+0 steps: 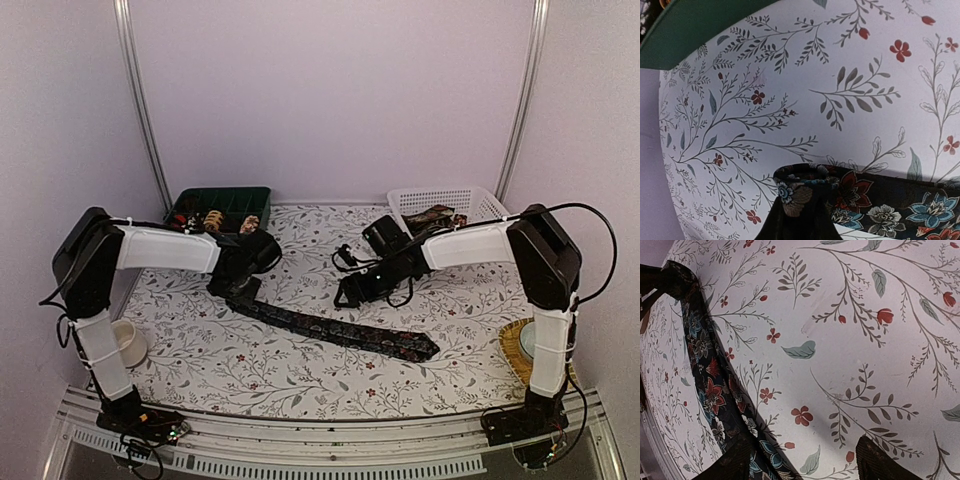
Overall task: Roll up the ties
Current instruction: Roll the tie at the center of the board.
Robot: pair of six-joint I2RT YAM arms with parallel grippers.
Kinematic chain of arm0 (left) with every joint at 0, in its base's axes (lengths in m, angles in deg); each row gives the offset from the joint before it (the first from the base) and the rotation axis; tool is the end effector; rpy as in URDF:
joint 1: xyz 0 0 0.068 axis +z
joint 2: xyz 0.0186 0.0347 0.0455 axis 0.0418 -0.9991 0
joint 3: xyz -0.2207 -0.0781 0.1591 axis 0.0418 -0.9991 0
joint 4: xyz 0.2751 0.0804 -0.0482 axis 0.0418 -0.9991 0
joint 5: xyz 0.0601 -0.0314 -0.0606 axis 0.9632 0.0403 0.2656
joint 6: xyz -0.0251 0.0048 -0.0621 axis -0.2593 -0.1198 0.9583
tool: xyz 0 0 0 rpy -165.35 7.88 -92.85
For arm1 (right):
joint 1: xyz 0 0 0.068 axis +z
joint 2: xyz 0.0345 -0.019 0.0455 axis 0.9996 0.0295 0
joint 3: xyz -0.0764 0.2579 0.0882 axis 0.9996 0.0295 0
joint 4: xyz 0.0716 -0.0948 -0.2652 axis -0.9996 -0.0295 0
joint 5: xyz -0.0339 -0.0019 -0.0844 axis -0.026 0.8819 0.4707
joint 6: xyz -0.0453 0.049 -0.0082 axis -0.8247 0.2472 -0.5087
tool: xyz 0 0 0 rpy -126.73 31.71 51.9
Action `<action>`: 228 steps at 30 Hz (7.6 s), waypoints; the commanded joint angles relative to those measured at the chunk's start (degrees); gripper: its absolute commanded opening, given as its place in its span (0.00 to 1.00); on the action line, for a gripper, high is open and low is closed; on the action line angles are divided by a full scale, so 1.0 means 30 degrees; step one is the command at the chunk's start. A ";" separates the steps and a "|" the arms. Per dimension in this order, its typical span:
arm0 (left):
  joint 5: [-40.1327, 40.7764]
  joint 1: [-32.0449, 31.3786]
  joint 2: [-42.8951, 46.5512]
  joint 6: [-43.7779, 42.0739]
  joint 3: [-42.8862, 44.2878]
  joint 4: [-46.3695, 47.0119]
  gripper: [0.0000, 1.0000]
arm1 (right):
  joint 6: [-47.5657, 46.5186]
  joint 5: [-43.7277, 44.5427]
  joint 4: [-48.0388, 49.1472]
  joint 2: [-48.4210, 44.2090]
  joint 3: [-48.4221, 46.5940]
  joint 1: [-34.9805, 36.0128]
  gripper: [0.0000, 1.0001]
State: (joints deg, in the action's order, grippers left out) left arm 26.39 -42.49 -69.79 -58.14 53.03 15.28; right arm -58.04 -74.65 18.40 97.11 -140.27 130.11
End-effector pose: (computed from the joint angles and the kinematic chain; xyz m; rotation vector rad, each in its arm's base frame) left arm 0.3042 -0.2183 0.1365 0.2546 2.5857 0.4719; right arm 0.3311 0.3205 0.1296 -0.8063 2.5498 0.7837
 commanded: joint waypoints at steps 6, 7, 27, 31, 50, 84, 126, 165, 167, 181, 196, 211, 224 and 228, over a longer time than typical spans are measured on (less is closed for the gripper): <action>0.3711 -0.2202 -0.1586 0.0565 0.0986 -0.1834 0.00 | 0.0727 0.0024 0.0998 -0.3397 0.0332 -0.0612 0.72; 0.3844 -0.2368 -0.1669 0.0523 0.0949 -0.1820 0.00 | 0.0750 -0.0061 0.1043 -0.3428 0.0349 -0.0657 0.72; 0.5918 -0.4515 -0.3864 0.1017 0.0743 -0.2500 0.01 | 0.1169 -0.0954 0.1590 -0.3648 0.0789 -0.1416 0.72; 0.8000 -0.4799 -0.4850 0.2796 0.1650 -0.4733 0.00 | 0.1193 -0.1175 0.1634 -0.3540 0.0804 -0.1446 0.72; 0.7999 -0.5033 -0.5147 0.2511 0.1862 -0.3745 0.00 | 0.1525 -0.7547 0.1898 -0.3993 0.4161 -0.0911 0.61; 0.7891 -0.4821 -0.5034 0.1966 0.1724 -0.3597 0.00 | 0.0757 -0.5386 -0.0322 -0.1576 0.4810 -0.0026 0.58; -0.0412 -0.3372 -0.1485 -0.2472 -0.1022 0.1946 0.38 | 0.0070 -0.3598 -0.1413 -0.0707 0.4534 0.0129 0.58; -2.0392 0.8935 0.6836 0.3168 -1.0518 1.3954 0.71 | -0.0215 -0.3744 -0.1410 -0.1202 0.4193 0.0144 0.58; -2.0499 0.9026 0.6333 0.3135 -1.0463 1.3963 0.69 | -0.0246 -0.3750 -0.1411 -0.1233 0.4193 0.0147 0.58; -1.9620 0.8989 0.4776 0.2919 -1.0424 1.3891 0.63 | -0.0316 -0.3886 -0.1353 -0.1139 0.4192 0.0144 0.58; -1.8522 0.7651 0.2583 0.2313 -0.9608 1.2757 0.61 | -0.0350 -0.3899 -0.1466 -0.1176 0.4076 0.0149 0.57; -1.8148 0.6659 0.1385 0.1667 -0.9269 1.2265 0.44 | -0.0749 -0.1584 -0.2365 -0.1764 0.4024 -0.0475 0.57; -1.8863 0.6209 0.1523 0.1417 -0.9144 1.2409 0.23 | -0.1108 0.0221 -0.2973 -0.1852 0.3918 -0.0866 0.57; -1.8454 0.6002 0.1637 0.1239 -0.9052 1.2082 0.18 | -0.1245 0.0238 -0.3065 -0.1850 0.3877 -0.0845 0.57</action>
State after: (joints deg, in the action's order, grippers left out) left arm -31.20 -22.64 -62.86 -52.96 26.93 59.13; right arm -60.81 -79.76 14.12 90.53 -129.43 128.52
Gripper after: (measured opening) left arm 0.212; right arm 0.569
